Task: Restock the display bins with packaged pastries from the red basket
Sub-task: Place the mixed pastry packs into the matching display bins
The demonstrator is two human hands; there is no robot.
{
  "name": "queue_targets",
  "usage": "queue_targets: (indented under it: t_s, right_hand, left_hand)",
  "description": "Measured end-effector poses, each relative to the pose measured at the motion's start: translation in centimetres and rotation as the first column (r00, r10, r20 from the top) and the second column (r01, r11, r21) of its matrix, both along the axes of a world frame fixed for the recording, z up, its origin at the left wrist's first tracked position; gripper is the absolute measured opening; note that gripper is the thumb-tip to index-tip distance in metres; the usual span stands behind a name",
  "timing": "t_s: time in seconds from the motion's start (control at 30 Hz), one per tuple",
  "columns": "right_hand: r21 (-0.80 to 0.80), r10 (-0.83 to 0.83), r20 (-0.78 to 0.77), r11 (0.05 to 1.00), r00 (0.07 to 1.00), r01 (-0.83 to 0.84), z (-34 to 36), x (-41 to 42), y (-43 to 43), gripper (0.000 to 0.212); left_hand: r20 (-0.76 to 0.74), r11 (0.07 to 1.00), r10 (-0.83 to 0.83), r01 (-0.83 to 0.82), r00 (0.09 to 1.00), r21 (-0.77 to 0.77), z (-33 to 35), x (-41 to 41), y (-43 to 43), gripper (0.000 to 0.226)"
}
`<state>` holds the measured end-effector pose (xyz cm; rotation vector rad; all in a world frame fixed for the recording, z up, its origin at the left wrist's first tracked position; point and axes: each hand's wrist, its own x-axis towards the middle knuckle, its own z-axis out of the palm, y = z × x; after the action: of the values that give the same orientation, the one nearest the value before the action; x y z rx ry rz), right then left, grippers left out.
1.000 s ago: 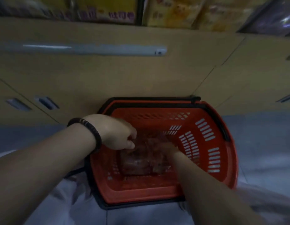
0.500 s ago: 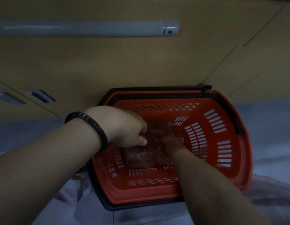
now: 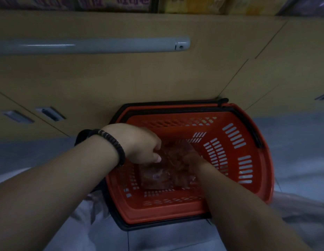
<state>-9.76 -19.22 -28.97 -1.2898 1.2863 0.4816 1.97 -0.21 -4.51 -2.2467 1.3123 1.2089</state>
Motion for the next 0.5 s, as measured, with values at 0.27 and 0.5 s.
queue_targets:
  t_s: [0.27, 0.5]
  right_hand:
    - [-0.020, 0.275, 0.118, 0.961, 0.954, -0.275, 7.2, -0.5, -1.0, 0.003]
    - [-0.125, 0.394, 0.250, 0.919, 0.884, -0.374, 18.4, -0.7, -0.4, 0.007]
  left_hand:
    - [0.008, 0.999, 0.016, -0.016, 1.000, 0.049, 1.0, 0.4, 0.0, 0.056]
    - [-0.005, 0.994, 0.107, -0.106, 0.994, 0.038, 1.5, 0.8, 0.3, 0.055]
